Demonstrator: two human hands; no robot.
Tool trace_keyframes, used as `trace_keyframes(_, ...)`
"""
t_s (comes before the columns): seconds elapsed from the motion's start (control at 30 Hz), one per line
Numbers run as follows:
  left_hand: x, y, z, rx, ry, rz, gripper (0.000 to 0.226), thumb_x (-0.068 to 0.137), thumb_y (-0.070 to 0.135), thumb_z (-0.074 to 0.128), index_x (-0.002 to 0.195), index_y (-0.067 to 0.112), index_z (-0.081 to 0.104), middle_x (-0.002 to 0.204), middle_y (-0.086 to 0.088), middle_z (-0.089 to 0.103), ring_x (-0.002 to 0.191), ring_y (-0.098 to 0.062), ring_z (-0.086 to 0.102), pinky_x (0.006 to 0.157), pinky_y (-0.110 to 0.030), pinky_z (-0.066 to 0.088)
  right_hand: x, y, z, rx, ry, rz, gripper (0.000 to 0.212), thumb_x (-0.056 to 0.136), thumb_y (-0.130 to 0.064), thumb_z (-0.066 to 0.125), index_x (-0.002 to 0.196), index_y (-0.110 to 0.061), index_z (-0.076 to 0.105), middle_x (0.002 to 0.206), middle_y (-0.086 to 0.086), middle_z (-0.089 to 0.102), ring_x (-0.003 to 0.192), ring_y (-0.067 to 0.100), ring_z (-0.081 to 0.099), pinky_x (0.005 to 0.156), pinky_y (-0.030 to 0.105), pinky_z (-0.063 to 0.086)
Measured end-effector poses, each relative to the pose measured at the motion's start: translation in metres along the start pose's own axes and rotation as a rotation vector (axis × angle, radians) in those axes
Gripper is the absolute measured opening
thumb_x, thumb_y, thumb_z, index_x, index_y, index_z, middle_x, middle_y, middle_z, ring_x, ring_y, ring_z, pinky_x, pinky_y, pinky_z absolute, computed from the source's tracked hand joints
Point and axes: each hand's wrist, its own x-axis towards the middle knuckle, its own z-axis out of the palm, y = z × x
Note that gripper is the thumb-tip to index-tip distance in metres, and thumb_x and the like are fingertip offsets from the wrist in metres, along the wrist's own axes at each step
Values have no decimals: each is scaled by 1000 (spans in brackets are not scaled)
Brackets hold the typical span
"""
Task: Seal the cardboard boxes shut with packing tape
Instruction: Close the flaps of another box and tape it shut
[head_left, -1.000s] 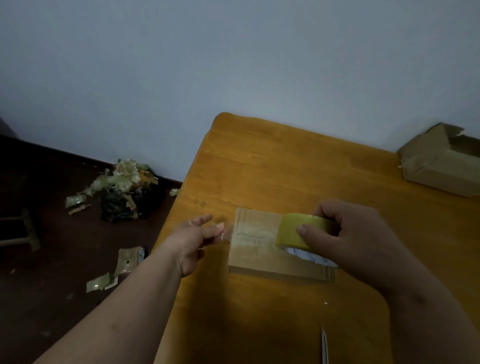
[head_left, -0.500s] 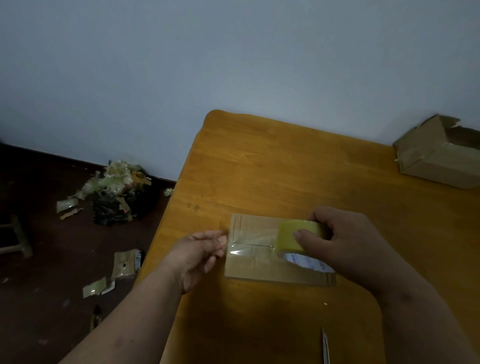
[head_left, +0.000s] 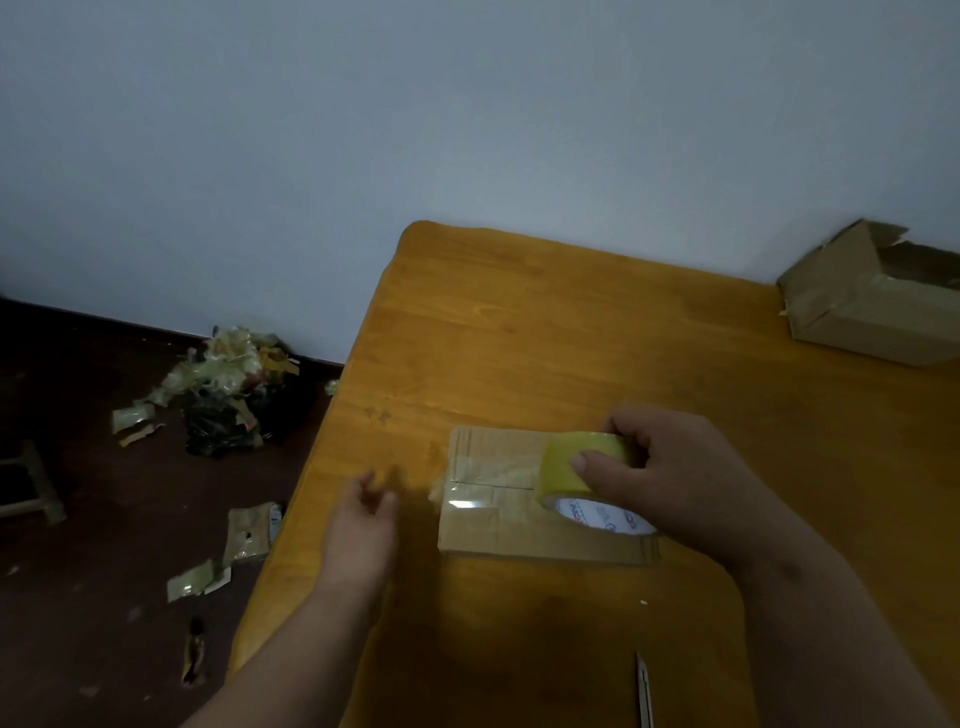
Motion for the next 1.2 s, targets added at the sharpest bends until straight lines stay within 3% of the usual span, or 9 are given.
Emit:
trace_keyframes(0.07, -22, 20, 5, 90, 11, 292, 61, 97, 52, 44, 152, 36, 24, 157, 3, 30, 137, -17, 36, 110, -47, 37, 1, 2, 1, 14, -5, -10, 27, 81, -43, 68, 74, -17, 64, 63, -2, 57, 52, 2, 45, 52, 26, 37)
trace_keyframes(0.17, -53, 35, 22, 350, -308, 528, 95, 77, 83, 34, 153, 40, -3, 159, 25, -9, 148, -6, 4, 121, -42, 21, 2, 5, 0, 77, 3, -48, 30, 81, -45, 73, 72, -17, 65, 62, -1, 57, 51, 1, 46, 51, 23, 36)
trace_keyframes(0.3, -45, 22, 30, 822, -277, 704, 114, 69, 87, 43, 144, 38, -27, 148, 24, -43, 148, -8, -15, 123, -40, 14, 1, 25, -1, 307, -1, 17, 59, 62, -70, 69, 69, -12, 63, 60, 6, 56, 55, 11, 51, 53, 28, 40)
trace_keyframes(0.4, -41, 20, 31, 918, -183, 750, 122, 69, 84, 47, 148, 27, -27, 151, 13, -43, 144, -6, -23, 123, -33, -3, -6, 48, 3, 613, -82, 35, 74, 61, -74, 72, 66, -2, 54, 67, 10, 46, 64, 20, 44, 64, 34, 33)
trace_keyframes(0.5, -36, 23, 31, 1040, -148, 812, 122, 61, 96, 26, 144, 26, -31, 153, 8, -39, 143, -5, -27, 117, -30, -13, -11, 57, 0, 695, -102, 3, 57, 65, -64, 74, 63, -9, 58, 64, 9, 44, 63, 21, 43, 62, 32, 33)
trace_keyframes(0.63, -38, 28, 31, 1107, -98, 775, 119, 59, 93, 21, 143, 27, -31, 155, 9, -34, 145, -7, -26, 117, -32, -15, -20, 67, -43, 314, 77, -9, 52, 73, -67, 66, 59, -17, 59, 55, 0, 47, 52, 11, 44, 54, 32, 32)
trace_keyframes(0.77, -39, 29, 32, 1134, -92, 771, 121, 54, 100, 8, 143, 29, -32, 155, 10, -33, 146, -8, -24, 118, -34, -13, -27, 92, -60, -89, 38, 97, 38, 82, -53, 66, 66, -18, 63, 57, 0, 54, 53, 7, 47, 52, 25, 33)
trace_keyframes(0.9, -39, 29, 34, 1146, -81, 767, 125, 45, 103, -6, 143, 30, -32, 155, 10, -33, 145, -8, -26, 117, -34, -13, -22, 111, -38, -176, 38, 181, 35, 87, -49, 66, 68, -21, 55, 63, 0, 52, 59, 13, 46, 55, 29, 33)
trace_keyframes(1.2, -47, 33, 36, 1250, -20, 744, 120, 56, 100, -4, 145, 24, -32, 156, 4, -35, 142, -15, -35, 118, -44, -17, -11, 130, -10, -291, 67, 241, 44, 88, -61, 57, 67, -25, 41, 65, -5, 48, 61, 11, 46, 54, 29, 31)
